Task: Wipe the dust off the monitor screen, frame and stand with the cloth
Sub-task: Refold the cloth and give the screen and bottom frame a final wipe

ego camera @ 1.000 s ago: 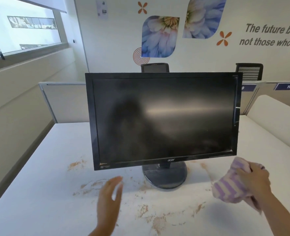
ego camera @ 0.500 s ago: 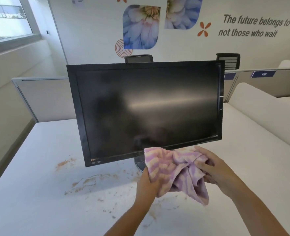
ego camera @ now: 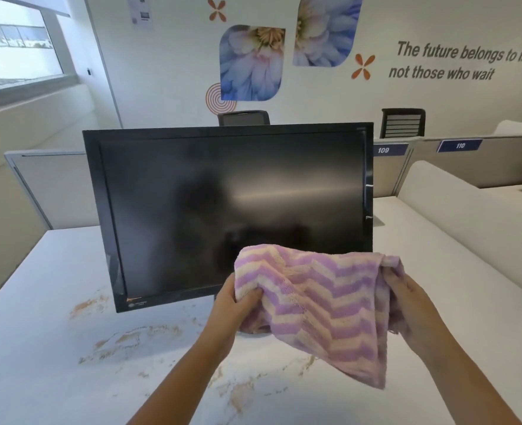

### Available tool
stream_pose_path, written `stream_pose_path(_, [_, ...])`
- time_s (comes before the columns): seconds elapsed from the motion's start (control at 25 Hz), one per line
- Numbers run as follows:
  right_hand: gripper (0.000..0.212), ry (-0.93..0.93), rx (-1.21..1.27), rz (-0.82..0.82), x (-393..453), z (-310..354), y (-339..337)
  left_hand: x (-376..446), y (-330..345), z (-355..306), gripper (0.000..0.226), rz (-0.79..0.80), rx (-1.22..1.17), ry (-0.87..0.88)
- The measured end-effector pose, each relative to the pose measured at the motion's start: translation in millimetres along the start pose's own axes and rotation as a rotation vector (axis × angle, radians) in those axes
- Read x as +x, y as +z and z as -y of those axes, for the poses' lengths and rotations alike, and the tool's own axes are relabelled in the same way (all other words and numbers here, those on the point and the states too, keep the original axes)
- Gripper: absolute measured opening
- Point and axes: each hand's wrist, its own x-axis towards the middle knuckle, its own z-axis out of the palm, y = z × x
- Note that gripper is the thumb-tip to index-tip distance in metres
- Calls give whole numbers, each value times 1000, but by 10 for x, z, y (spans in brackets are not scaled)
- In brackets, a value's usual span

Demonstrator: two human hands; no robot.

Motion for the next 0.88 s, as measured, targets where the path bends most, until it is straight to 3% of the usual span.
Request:
stream_pose_path(0.12, [48,57,294,79,113,169,23,83,145,-52,47,-101,20,-42])
stream_pose_path(0.16, [42,101,180,37,158,184,24,98,183,-76,44,-125,32,-51])
stream_pose_path(0.28, [30,125,-782,-68,194,158,-144,141,329,-233,27,-119,62,-5])
stream_pose_path(0.36, [36,22,-998,-119,82,213,-127,191,496,-410,20,-61,92,61])
stream_pose_path(0.44, [45,-196,-805,-78,-108,324,-31,271,705,-550,13,-6,133,76])
stream_pose_path(0.48, [49,-261,-650,24,-223,396,77,301,809,-599,11,14,157,75])
stream_pose_path(0.56, [63,-272,-498,202,-391,455,329,338,973,-641,9,43,213,95])
stream_pose_path(0.6, [68,-279,-535,196,-424,423,419,340,1019,-647,7,64,224,103])
stream_pose_path(0.76, [60,-286,-542,-199,-320,361,553,288,1043,-601,28,295,37,36])
stream_pose_path(0.88, [76,-235,-580,-258,-212,338,590,228,1055,-552,37,486,133,30])
